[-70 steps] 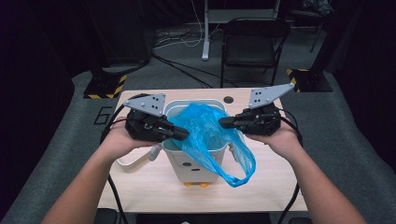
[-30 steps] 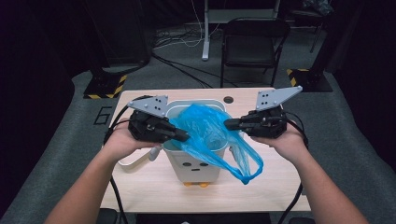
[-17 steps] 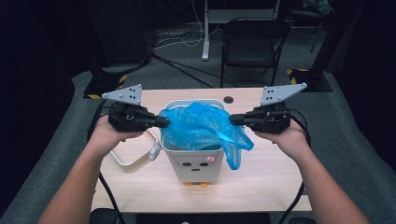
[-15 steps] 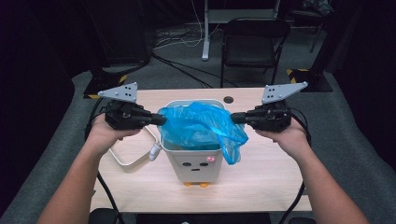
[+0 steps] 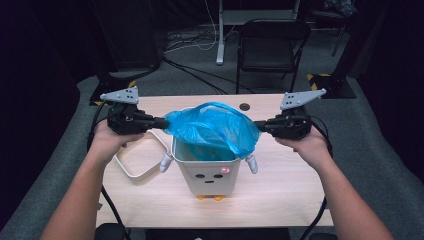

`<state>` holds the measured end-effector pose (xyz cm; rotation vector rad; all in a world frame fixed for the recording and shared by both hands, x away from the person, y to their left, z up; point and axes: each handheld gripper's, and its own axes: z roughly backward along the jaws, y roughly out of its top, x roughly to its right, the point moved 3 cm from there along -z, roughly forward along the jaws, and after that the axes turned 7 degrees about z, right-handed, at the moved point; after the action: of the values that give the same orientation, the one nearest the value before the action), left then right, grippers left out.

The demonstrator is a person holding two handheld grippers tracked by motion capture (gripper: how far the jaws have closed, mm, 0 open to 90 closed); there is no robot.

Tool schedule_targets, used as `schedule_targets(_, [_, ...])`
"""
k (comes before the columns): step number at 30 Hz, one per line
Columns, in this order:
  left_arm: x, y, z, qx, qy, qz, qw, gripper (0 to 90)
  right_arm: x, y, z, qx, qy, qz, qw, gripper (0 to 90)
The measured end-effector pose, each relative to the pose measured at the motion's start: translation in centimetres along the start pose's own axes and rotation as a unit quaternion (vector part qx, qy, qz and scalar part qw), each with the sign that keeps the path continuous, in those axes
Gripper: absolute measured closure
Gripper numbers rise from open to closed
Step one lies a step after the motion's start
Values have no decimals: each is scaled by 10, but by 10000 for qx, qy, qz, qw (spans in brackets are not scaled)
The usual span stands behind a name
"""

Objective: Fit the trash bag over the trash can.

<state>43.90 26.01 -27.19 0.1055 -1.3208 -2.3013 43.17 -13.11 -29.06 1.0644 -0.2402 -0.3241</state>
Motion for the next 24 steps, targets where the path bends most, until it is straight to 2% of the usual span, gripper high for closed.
schedule_targets(4, [-5, -3, -4, -40, 11, 72, 10000, 893, 3, -1, -2, 16, -7, -37, 10000, 885])
schedule_targets(8, [-10, -9, -10, -118, -25, 173, 9998, 893, 7, -5, -9, -87, -32, -102, 9999, 891])
schedule_targets(14, [-13, -15, -9, -111, -84, 260, 9996, 891, 9, -10, -13, -140, 3, -162, 9998, 890])
schedule_targets(18, [-11, -16, -6, -88, -91, 243, 9996, 879, 7, -9, -7, -10, 67, -153, 9999, 787])
schedule_targets(19, [-11, -16, -6, -88, -91, 243, 9996, 874, 7, -9, -7, -10, 67, -153, 9999, 787])
schedule_targets(21, [-10, -15, -4, -62, -85, 250, 9996, 867, 5, -5, 2, 152, 67, -161, 9997, 716])
schedule_targets(24, [-9, -15, -1, -34, -67, 235, 9997, 865, 3, -1, 14, 299, 18, -145, 9994, 673])
